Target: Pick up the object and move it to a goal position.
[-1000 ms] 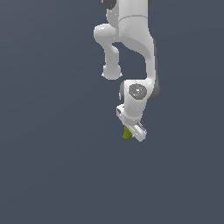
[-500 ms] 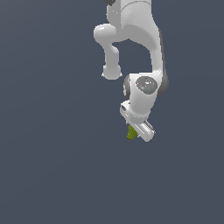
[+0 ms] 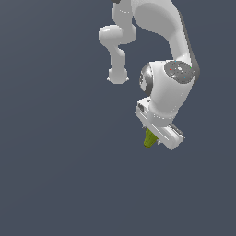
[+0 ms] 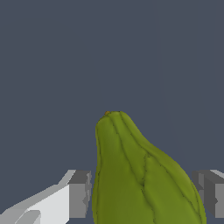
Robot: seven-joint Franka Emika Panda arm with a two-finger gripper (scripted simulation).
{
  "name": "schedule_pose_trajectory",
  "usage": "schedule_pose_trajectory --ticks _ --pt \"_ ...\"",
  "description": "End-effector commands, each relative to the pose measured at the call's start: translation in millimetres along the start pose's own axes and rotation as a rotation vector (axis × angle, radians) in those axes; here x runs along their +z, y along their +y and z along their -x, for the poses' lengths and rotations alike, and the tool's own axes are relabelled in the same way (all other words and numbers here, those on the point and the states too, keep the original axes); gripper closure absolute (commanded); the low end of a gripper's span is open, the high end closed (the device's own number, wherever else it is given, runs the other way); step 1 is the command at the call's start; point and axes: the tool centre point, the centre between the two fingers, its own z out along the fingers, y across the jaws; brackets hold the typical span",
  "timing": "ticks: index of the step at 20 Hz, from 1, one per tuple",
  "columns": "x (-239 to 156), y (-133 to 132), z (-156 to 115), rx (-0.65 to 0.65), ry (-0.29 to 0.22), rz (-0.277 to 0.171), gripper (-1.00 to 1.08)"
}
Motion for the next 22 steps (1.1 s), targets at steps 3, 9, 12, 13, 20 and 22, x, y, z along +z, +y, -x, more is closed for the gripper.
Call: schedule_pose_trajectory --ticks 3,9,12,13,20,22 --pt "-36 -21 2 0.0 0.001 -0.001 1.08" --pt "-73 -44 3 0.0 0.0 -0.001 1.08" --pt "-88 -55 4 0.0 0.0 -0.001 1.08" --pt "-93 -58 4 0.0 0.0 -0.001 1.08" --pt "-117 -74 5 -0.001 -0.001 -0.001 1.08" --pt "-121 -77 5 -0.001 -0.001 -0.001 1.08"
